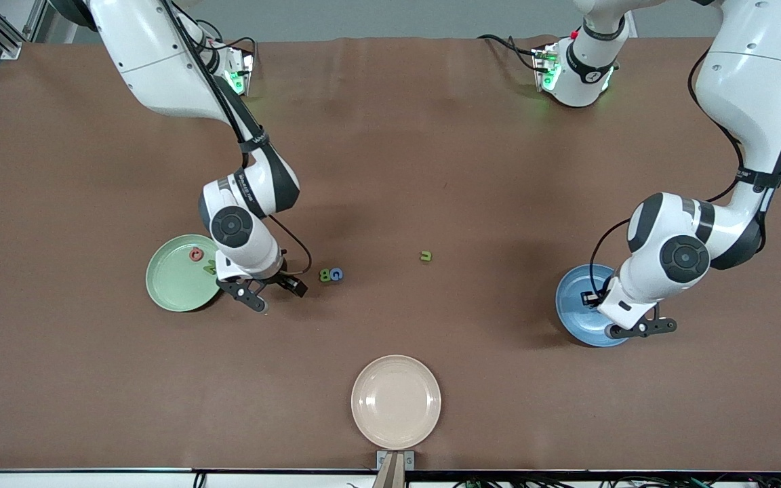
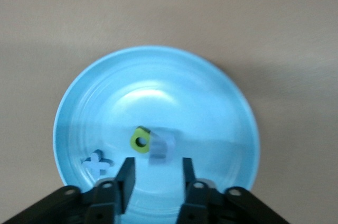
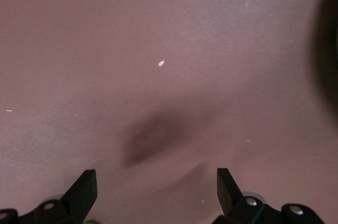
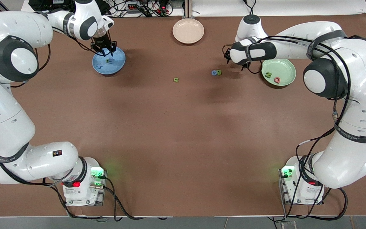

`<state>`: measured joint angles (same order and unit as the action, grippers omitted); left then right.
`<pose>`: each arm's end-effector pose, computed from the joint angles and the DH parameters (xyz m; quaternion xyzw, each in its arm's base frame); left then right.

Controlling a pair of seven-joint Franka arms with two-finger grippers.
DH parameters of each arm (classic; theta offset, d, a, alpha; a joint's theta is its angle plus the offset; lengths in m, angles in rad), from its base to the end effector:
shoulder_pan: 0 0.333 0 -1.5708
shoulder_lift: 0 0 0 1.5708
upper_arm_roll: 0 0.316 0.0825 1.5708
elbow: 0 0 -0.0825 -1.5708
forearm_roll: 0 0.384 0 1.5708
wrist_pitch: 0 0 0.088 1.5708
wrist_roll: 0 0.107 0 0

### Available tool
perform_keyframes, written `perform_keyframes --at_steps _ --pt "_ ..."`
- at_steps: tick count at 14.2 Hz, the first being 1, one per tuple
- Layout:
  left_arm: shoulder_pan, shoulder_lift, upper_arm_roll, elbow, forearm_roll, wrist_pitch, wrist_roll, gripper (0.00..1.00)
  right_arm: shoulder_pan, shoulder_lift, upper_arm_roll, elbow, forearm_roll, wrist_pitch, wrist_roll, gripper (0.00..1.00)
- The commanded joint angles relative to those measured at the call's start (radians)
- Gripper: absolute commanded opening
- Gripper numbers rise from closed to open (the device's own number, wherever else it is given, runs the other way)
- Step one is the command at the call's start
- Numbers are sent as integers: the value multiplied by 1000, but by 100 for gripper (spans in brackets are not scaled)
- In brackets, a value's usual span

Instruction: Sort upper and lower case letters into plates

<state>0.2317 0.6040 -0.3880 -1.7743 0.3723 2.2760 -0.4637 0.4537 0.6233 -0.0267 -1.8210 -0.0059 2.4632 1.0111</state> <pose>0.6502 -0.0730 0.2351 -0.9977 -0.0575 0.0102 0.0340 0.5924 0.2708 0.1948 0.9590 -0.2832 0.0135 0.0010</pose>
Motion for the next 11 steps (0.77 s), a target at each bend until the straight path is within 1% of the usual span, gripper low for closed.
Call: perform_keyframes --at_steps 1,2,4,6,8,9,10,11 --pt "8 -33 -12 -27 -4 2 -26 100 32 30 -6 38 -8 0 66 100" --pt "2 -41 -28 -27 -7 2 -68 100 45 39 -6 43 -9 8 96 100" --pt "0 -36 -104 -28 -7 2 -198 100 66 52 -7 43 -8 33 177 100" --pt "-40 -24 -166 -27 -7 4 -346 100 89 56 -7 39 -9 34 281 100" --pt "-122 3 -169 -19 -7 11 -496 100 108 58 -7 35 -9 34 378 100" --pt "-146 25 -169 -17 -4 19 -560 100 112 58 -7 35 -9 34 414 100" --pt "-182 46 -169 -14 -4 43 -622 100 118 58 -7 35 -9 34 444 100" --pt "-215 59 -169 -13 -4 59 -674 100 126 58 -6 34 -9 33 466 96"
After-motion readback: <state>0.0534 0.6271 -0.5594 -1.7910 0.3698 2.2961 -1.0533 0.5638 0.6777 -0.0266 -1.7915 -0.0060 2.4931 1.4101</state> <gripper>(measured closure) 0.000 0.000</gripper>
